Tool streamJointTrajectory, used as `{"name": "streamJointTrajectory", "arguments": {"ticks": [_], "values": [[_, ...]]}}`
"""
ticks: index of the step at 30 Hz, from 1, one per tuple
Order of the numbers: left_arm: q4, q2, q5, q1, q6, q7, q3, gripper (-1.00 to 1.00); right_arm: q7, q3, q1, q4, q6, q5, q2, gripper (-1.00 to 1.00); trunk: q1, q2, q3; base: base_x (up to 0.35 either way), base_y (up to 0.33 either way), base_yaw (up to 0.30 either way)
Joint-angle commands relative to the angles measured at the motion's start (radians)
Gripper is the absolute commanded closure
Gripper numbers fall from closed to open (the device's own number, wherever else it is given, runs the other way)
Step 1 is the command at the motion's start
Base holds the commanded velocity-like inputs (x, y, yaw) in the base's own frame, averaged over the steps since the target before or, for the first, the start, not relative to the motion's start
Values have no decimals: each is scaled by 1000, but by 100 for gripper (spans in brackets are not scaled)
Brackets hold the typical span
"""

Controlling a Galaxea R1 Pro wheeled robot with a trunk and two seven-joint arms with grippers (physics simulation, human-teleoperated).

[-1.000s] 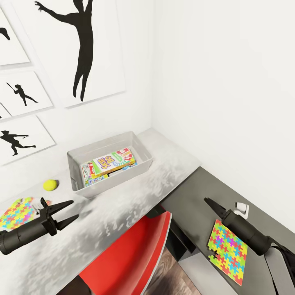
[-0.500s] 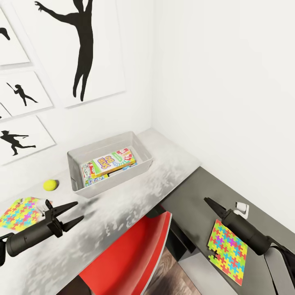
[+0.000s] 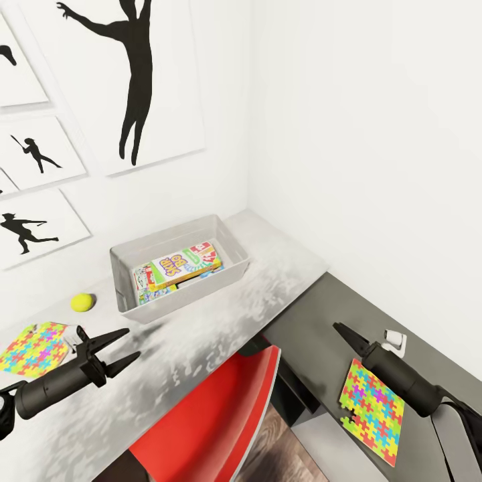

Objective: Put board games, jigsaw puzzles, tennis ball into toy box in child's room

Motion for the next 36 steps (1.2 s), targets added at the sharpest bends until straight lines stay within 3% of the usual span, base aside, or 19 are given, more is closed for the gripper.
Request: {"name": "streamJointTrajectory", "arguments": {"ticks": [1, 4, 7, 8, 11, 17, 20, 24, 28, 36], "values": [[2, 1, -7, -1, 3, -8, 1, -100, 0, -1, -1, 0, 7, -5, 0, -100, 1, -2, -2, 0, 0, 0], [11, 1, 5, -2, 3, -9, 1, -100, 1, 0, -1, 0, 7, -5, 0, -100, 1, -2, -2, 0, 0, 0], [30, 0, 72, -2, 3, -10, 1, -100, 2, -1, -1, 1, 7, -5, -1, -100, 1, -2, -2, 0, 0, 0], [35, 0, 112, 0, 3, -10, 0, -100, 3, -2, -1, 1, 7, -5, -1, -100, 1, -2, -2, 0, 0, 0], [41, 1, 171, 3, 3, -9, -2, -100, 2, -2, -1, 1, 7, -5, -1, -100, 1, -2, -2, 0, 0, 0], [40, 4, 202, 5, 3, -8, -4, -100, 1, -2, -1, 1, 7, -5, -1, -100, 1, -2, -2, 0, 0, 0], [41, 13, 190, 5, 3, -6, -1, -100, 1, -2, -1, 1, 7, -5, -1, -100, 1, -2, -2, 0, 0, 0], [43, 50, 108, 4, 3, -7, 1, -100, 2, -2, -1, 1, 7, -5, -1, -100, 1, -2, -2, 0, 0, 0], [29, 65, 57, 5, 3, -9, 0, -100, 3, -2, -1, 1, 7, -5, -1, -100, 1, -2, -2, 0, 0, 0], [23, 74, 34, 4, 3, -10, 9, -100, 4, -2, -1, 1, 7, -5, -1, -100, 1, -2, -2, -32, 0, 0]]}}
